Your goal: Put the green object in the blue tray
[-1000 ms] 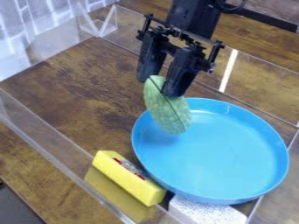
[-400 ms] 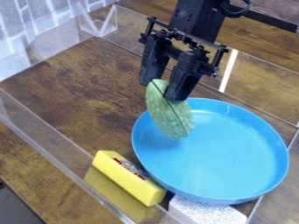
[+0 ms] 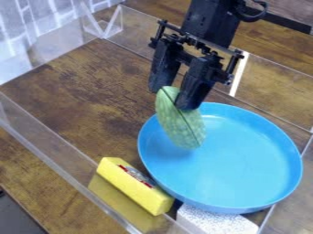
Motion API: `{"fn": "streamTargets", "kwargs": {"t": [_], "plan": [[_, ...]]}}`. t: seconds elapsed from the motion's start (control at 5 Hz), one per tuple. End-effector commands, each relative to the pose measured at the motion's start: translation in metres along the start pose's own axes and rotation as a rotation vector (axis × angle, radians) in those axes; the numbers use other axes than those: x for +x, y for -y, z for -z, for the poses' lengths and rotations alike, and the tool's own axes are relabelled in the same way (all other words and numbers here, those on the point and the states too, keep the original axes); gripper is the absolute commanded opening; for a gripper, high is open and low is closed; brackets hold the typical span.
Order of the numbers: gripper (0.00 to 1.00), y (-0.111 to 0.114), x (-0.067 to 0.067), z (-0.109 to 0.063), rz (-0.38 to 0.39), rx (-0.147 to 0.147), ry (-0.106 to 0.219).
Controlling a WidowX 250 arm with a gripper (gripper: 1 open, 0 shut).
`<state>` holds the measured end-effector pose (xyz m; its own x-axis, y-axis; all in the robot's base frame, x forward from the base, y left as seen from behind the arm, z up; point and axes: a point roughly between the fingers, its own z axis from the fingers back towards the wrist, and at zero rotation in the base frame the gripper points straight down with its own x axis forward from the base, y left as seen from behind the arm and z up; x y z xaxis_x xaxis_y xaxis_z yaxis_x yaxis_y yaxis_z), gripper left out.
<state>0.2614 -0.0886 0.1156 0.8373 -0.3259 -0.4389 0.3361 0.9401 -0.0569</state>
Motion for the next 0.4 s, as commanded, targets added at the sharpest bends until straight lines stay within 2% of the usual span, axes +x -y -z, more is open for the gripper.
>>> {"fn": "streamTargets", "kwargs": {"t": [0.0,0.2], "plan": [[0.00,0.0082,-0.0105,-0.0178,0.026,0.009,0.063],[0.00,0.0102,-0.0110,-0.0169,0.031,0.006,0.056]]}}
